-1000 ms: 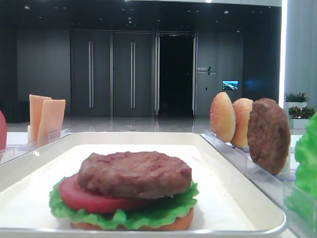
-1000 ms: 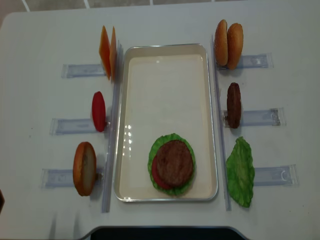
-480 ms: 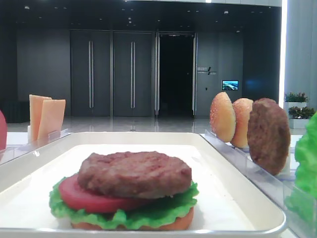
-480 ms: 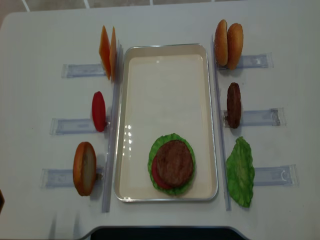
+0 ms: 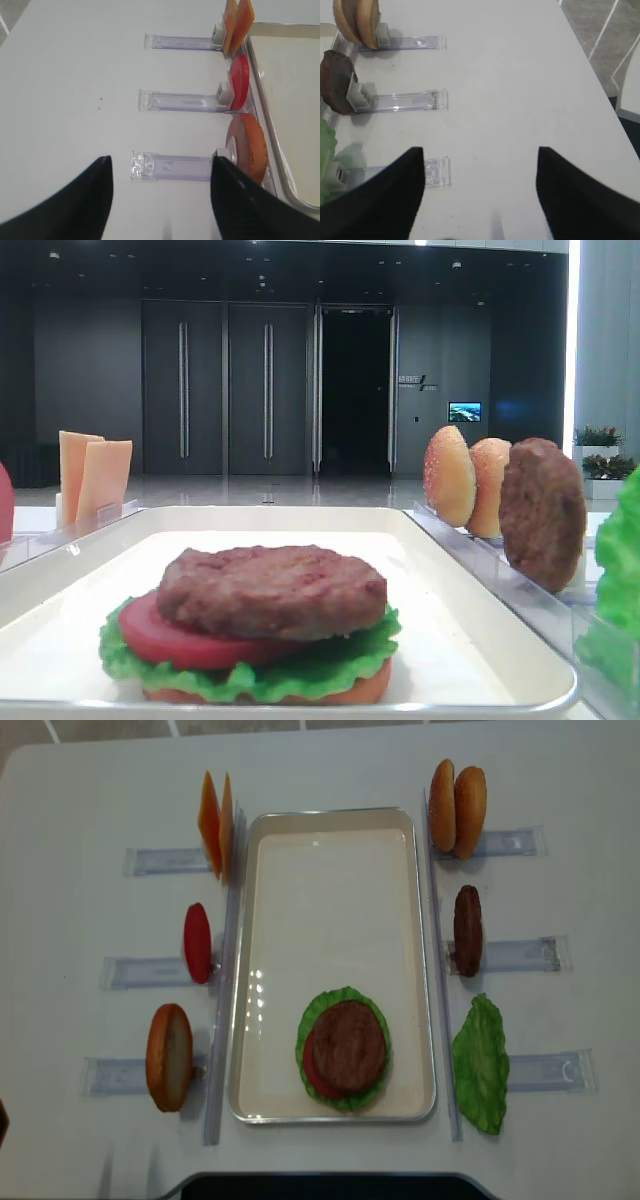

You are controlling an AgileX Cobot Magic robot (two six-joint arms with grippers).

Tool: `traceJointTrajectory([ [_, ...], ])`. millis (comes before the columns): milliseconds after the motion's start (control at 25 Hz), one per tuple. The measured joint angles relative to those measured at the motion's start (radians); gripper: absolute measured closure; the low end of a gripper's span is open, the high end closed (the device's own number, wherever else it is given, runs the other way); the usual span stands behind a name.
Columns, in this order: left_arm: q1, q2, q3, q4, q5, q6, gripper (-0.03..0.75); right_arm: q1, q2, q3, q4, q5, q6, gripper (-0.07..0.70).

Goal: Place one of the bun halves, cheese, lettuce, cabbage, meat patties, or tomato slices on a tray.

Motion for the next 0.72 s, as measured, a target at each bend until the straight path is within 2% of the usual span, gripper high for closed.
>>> traceJointTrajectory([
  [720,0.000,0.000,0.000,0.000,0.000,0.000,0.244,0.000,0.000,0.000,0.000,0.000,0.000,0.150],
])
